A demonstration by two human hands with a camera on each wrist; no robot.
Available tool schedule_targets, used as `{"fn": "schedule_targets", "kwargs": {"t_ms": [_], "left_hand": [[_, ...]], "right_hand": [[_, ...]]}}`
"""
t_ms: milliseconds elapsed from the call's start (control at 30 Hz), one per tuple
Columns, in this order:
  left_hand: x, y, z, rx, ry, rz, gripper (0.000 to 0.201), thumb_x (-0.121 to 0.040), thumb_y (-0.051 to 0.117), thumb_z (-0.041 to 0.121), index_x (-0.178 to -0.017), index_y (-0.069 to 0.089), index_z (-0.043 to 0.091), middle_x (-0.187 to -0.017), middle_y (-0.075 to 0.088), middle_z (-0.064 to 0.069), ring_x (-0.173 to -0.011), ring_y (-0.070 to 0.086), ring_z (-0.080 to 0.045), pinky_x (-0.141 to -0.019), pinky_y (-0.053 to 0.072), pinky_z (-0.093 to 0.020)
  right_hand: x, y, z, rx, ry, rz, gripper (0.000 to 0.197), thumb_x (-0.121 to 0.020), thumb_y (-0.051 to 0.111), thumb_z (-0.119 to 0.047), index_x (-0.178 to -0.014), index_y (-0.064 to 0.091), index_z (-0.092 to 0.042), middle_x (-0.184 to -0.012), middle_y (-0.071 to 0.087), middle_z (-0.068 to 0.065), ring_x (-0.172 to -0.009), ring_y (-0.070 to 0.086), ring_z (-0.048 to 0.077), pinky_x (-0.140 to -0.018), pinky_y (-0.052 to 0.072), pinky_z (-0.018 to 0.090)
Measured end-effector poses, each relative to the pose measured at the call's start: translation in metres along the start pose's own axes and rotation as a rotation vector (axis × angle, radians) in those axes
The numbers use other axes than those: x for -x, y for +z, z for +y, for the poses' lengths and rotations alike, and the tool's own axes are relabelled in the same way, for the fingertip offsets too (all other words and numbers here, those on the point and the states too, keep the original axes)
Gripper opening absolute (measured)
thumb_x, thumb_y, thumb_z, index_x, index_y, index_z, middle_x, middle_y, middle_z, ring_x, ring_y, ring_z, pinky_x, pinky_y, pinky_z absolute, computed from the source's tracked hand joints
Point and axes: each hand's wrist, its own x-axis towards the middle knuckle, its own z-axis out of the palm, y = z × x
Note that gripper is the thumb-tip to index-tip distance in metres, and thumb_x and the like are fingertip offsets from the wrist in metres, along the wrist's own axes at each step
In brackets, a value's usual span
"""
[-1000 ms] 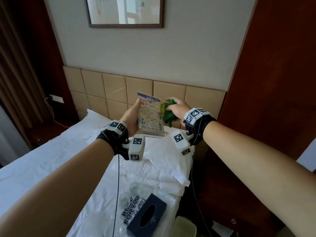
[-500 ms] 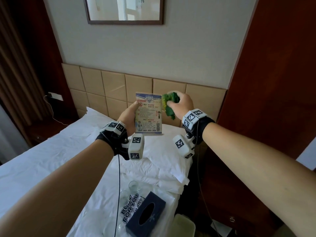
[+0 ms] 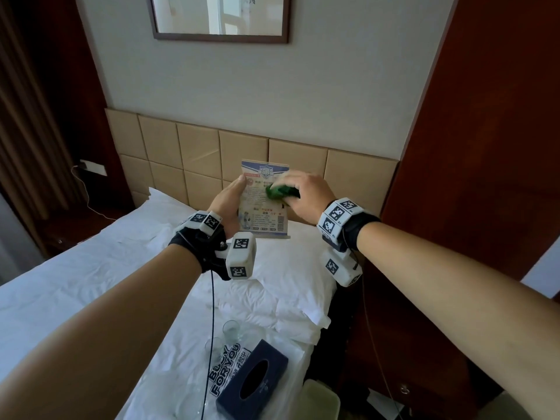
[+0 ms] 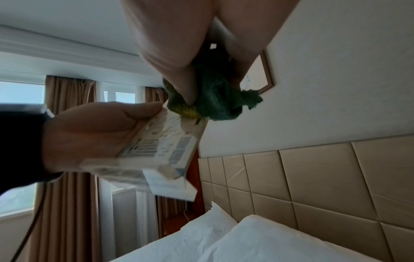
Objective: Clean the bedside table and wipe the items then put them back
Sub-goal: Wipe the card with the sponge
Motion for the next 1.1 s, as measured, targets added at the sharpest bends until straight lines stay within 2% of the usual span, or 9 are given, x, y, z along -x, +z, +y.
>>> {"fn": "schedule_targets", "kwargs": {"t_ms": [100, 167, 300, 400, 533, 667, 867, 967, 1100], "left_hand": [[-0.001, -0.001, 0.004, 0.024, -0.017, -0.041, 0.053, -0.103, 0.022, 0.049, -0.116, 0.059, 0.014, -0.102, 0.073, -0.013, -0.090, 0.072, -0.027, -0.068, 0.059, -0.039], [0.000, -0.002, 0.006, 0.036, -0.016, -0.034, 0.052, -0.103, 0.022, 0.048, -0.116, 0.059, 0.014, -0.103, 0.073, -0.013, -0.089, 0.072, -0.027, -0.065, 0.059, -0.039], [-0.002, -0.003, 0.006, 0.025, -0.021, 0.012, 0.049, -0.104, 0.023, 0.047, -0.114, 0.059, 0.017, -0.100, 0.074, -0.010, -0.085, 0.073, -0.024, -0.061, 0.059, -0.036], [-0.003, -0.003, 0.008, 0.018, -0.012, 0.008, 0.050, -0.103, 0.024, 0.049, -0.118, 0.059, 0.016, -0.107, 0.071, -0.012, -0.088, 0.073, -0.025, -0.063, 0.059, -0.037], [-0.001, 0.000, 0.007, -0.032, 0.012, 0.015, 0.044, -0.104, 0.032, 0.044, -0.129, 0.053, 0.014, -0.112, 0.069, -0.015, -0.097, 0.069, -0.029, -0.076, 0.055, -0.044], [0.000, 0.004, 0.004, -0.062, 0.050, -0.014, 0.041, -0.104, 0.033, 0.041, -0.129, 0.054, 0.015, -0.117, 0.067, -0.015, -0.103, 0.067, -0.031, -0.082, 0.054, -0.048], [-0.002, 0.006, 0.005, -0.047, 0.017, -0.025, 0.052, -0.102, 0.032, 0.048, -0.137, 0.048, 0.012, -0.128, 0.059, -0.025, -0.112, 0.061, -0.039, -0.087, 0.052, -0.052], [-0.002, 0.000, 0.007, 0.003, -0.021, -0.038, 0.056, -0.101, 0.033, 0.052, -0.139, 0.049, 0.014, -0.135, 0.056, -0.019, -0.117, 0.058, -0.034, -0.093, 0.050, -0.048], [0.001, -0.004, 0.012, 0.014, -0.042, -0.042, 0.054, -0.102, 0.030, 0.050, -0.136, 0.051, 0.015, -0.130, 0.061, -0.015, -0.110, 0.064, -0.029, -0.084, 0.054, -0.041]], "right_hand": [[0.006, 0.003, -0.003, 0.027, -0.043, -0.107, 0.025, -0.082, 0.073, -0.013, -0.106, 0.074, -0.020, -0.117, 0.069, -0.003, -0.104, 0.063, 0.019, -0.094, 0.051, 0.037], [0.012, 0.004, -0.006, 0.024, -0.058, -0.184, 0.026, -0.082, 0.072, -0.012, -0.108, 0.074, -0.017, -0.118, 0.069, -0.001, -0.106, 0.062, 0.021, -0.095, 0.051, 0.041], [0.018, 0.003, -0.011, -0.040, -0.079, -0.286, 0.027, -0.077, 0.074, -0.007, -0.102, 0.076, -0.014, -0.113, 0.071, 0.002, -0.102, 0.064, 0.021, -0.093, 0.051, 0.034], [0.012, -0.002, -0.008, -0.067, -0.020, -0.178, 0.027, -0.076, 0.074, -0.009, -0.102, 0.076, -0.013, -0.107, 0.072, 0.002, -0.096, 0.065, 0.018, -0.088, 0.052, 0.029], [-0.004, -0.012, -0.005, -0.083, 0.084, 0.070, 0.019, -0.080, 0.072, -0.010, -0.097, 0.076, -0.017, -0.100, 0.071, -0.003, -0.084, 0.061, 0.010, -0.076, 0.048, 0.021], [-0.020, -0.018, 0.001, -0.012, 0.151, 0.182, 0.028, -0.081, 0.065, -0.004, -0.105, 0.075, -0.015, -0.106, 0.070, 0.000, -0.093, 0.062, 0.014, -0.083, 0.050, 0.025], [-0.007, 0.005, -0.023, -0.034, 0.040, -0.016, 0.026, -0.084, 0.067, -0.007, -0.109, 0.072, -0.015, -0.114, 0.066, 0.000, -0.098, 0.059, 0.015, -0.087, 0.047, 0.026], [0.003, 0.021, -0.028, -0.042, -0.054, -0.163, 0.024, -0.079, 0.073, -0.009, -0.102, 0.076, -0.014, -0.111, 0.068, -0.001, -0.095, 0.059, 0.015, -0.086, 0.048, 0.029], [0.004, 0.022, -0.026, -0.044, -0.092, -0.208, 0.019, -0.074, 0.078, -0.014, -0.093, 0.079, -0.015, -0.102, 0.071, 0.000, -0.089, 0.062, 0.018, -0.081, 0.052, 0.030]]}}
